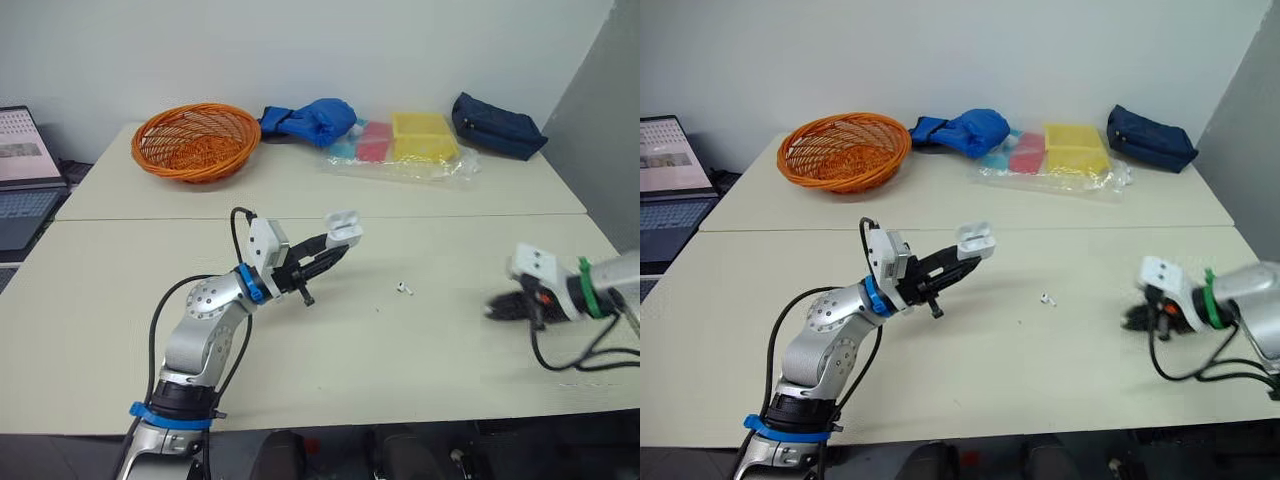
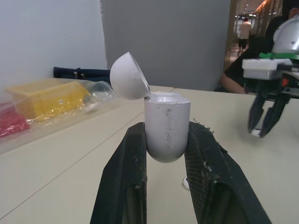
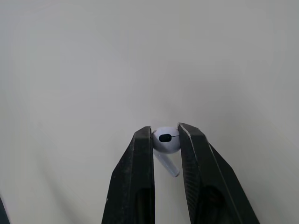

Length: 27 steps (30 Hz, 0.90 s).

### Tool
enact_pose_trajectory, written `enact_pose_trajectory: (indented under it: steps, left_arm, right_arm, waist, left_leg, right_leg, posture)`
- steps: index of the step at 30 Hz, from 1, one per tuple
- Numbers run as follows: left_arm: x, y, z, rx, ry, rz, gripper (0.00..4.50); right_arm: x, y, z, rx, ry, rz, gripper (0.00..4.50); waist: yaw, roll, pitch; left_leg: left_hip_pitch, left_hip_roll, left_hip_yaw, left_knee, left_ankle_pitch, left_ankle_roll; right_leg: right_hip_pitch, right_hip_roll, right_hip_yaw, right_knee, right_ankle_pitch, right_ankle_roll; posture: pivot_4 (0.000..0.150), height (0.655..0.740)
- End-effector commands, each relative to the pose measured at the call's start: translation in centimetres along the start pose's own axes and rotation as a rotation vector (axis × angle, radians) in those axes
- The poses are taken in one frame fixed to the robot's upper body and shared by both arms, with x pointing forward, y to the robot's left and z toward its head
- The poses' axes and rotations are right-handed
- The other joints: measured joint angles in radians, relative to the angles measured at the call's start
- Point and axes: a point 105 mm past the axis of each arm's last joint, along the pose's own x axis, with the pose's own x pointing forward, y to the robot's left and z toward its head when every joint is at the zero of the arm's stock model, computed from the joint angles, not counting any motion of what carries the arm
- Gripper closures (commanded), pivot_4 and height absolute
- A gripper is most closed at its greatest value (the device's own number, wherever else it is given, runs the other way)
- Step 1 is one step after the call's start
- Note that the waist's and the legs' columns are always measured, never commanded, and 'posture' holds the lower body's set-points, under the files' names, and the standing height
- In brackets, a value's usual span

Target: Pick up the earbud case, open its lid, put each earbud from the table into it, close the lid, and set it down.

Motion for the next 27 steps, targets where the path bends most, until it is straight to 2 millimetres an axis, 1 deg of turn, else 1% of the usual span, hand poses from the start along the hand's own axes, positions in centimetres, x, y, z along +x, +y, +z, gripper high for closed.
enact_pose_trajectory:
  steps: [1, 2, 3, 4, 5, 7, 9, 10, 12, 14, 17, 20, 27]
  left_arm:
    - [0.6, 0.3, 1.3, 0.047, -0.082, 0.034, 3.76]
    - [0.9, 0.5, 1.5, 0.041, -0.103, 0.050, 3.76]
    - [1.2, 0.6, 1.7, 0.037, -0.119, 0.062, 3.76]
    - [1.4, 0.7, 1.8, 0.036, -0.130, 0.075, 3.76]
    - [1.4, 0.8, 1.8, 0.037, -0.135, 0.083, 3.76]
    - [2.0, 0.7, 1.8, 0.033, -0.148, 0.089, 3.76]
    - [2.5, 0.6, 1.9, 0.028, -0.163, 0.093, 3.76]
    - [2.7, 0.6, 2.1, 0.028, -0.169, 0.094, 3.76]
    - [3.0, 0.7, 2.2, 0.023, -0.177, 0.097, 3.76]
    - [3.2, 0.8, 2.3, 0.023, -0.179, 0.094, 3.76]
    - [3.8, 0.7, 2.9, 0.025, -0.203, 0.093, 3.76]
    - [3.9, 0.7, 3.1, 0.029, -0.212, 0.092, 3.76]
    - [3.9, 0.6, 3.3, 0.035, -0.215, 0.083, 3.76]
  right_arm:
    - [-0.8, 0.6, 8.4, 0.037, -0.375, -0.047, 4.11]
    - [-1.4, 1.4, 12.2, 0.068, -0.578, -0.026, 4.11]
    - [-2.1, 2.3, 14.7, 0.095, -0.711, 0.003, 4.11]
    - [-2.5, 3.1, 16.4, 0.126, -0.805, 0.024, 4.11]
    - [-2.7, 3.6, 17.2, 0.148, -0.844, 0.031, 4.11]
    - [-2.4, 5.4, 19.7, 0.159, -0.982, 0.040, 4.11]
    - [-2.0, 6.9, 21.3, 0.183, -1.075, 0.048, 4.11]
    - [-1.8, 7.2, 21.6, 0.194, -1.091, 0.050, 4.11]
    - [-0.9, 7.7, 21.4, 0.222, -1.086, 0.048, 4.11]
    - [0.0, 7.8, 21.0, 0.222, -1.070, 0.033, 4.11]
    - [1.3, 7.1, 21.1, 0.241, -1.078, -0.018, 4.11]
    - [1.7, 6.6, 20.9, 0.245, -1.081, -0.049, 4.11]
    - [3.1, 6.7, 19.9, 0.235, -1.038, -0.072, 4.11]
  waist:
    - [0.001, 0.000, 0.000]
    - [0.000, 0.000, 0.001]
    - [0.001, 0.000, 0.001]
    - [0.003, 0.001, 0.001]
    - [0.007, 0.001, 0.001]
    - [0.020, 0.000, 0.000]
    - [0.023, 0.000, 0.000]
    - [0.023, 0.000, 0.000]
    - [0.023, 0.000, 0.000]
    - [0.022, 0.000, 0.000]
    - [0.017, 0.000, 0.000]
    - [0.014, 0.000, 0.000]
    - [0.013, 0.000, 0.000]
  left_leg:
    - [0.000, 0.000, 0.000, 0.000, 0.000, 0.000]
    - [-0.001, -0.001, 0.000, -0.001, 0.000, 0.000]
    - [-0.001, 0.000, 0.000, -0.002, 0.000, 0.000]
    - [-0.003, 0.000, 0.000, -0.001, 0.000, 0.000]
    - [-0.007, 0.000, -0.001, -0.001, 0.000, 0.000]
    - [-0.016, 0.001, -0.002, 0.000, 0.000, 0.000]
    - [-0.018, 0.001, -0.003, 0.000, 0.000, 0.000]
    - [-0.020, 0.001, -0.002, -0.001, 0.000, 0.000]
    - [-0.026, 0.000, -0.002, 0.001, 0.000, 0.000]
    - [-0.027, 0.000, -0.002, 0.003, 0.000, 0.000]
    - [-0.027, -0.001, -0.001, 0.004, 0.000, 0.000]
    - [-0.026, -0.002, -0.001, 0.005, 0.000, 0.001]
    - [-0.025, 0.001, -0.003, 0.004, 0.000, 0.001]
  right_leg:
    - [-0.001, 0.000, 0.001, 0.000, 0.002, 0.003]
    - [-0.001, 0.000, 0.001, 0.000, 0.002, 0.004]
    - [-0.001, 0.000, 0.001, 0.000, 0.002, 0.004]
    - [-0.003, 0.001, 0.001, 0.001, 0.002, 0.004]
    - [-0.006, 0.000, 0.001, 0.001, 0.002, 0.004]
    - [-0.012, 0.000, -0.002, 0.002, 0.002, 0.003]
    - [-0.013, -0.001, -0.003, 0.001, 0.002, 0.003]
    - [-0.015, -0.002, -0.002, 0.001, 0.002, 0.003]
    - [-0.019, -0.004, -0.003, 0.001, 0.003, 0.003]
    - [-0.018, -0.006, -0.003, 0.000, 0.004, 0.004]
    - [-0.017, -0.006, -0.004, -0.003, 0.004, 0.007]
    - [-0.017, -0.003, -0.004, -0.002, 0.004, 0.008]
    - [-0.017, 0.002, -0.004, 0.000, 0.003, 0.005]
  posture:
    - [0.150, 0.7400]
    - [0.150, 0.7400]
    - [0.150, 0.7400]
    - [0.150, 0.7400]
    - [0.150, 0.7400]
    - [0.150, 0.7400]
    - [0.150, 0.7400]
    - [0.150, 0.7400]
    - [0.150, 0.7400]
    - [0.150, 0.7400]
    - [0.150, 0.7400]
    - [0.150, 0.7400]
    - [0.150, 0.7400]
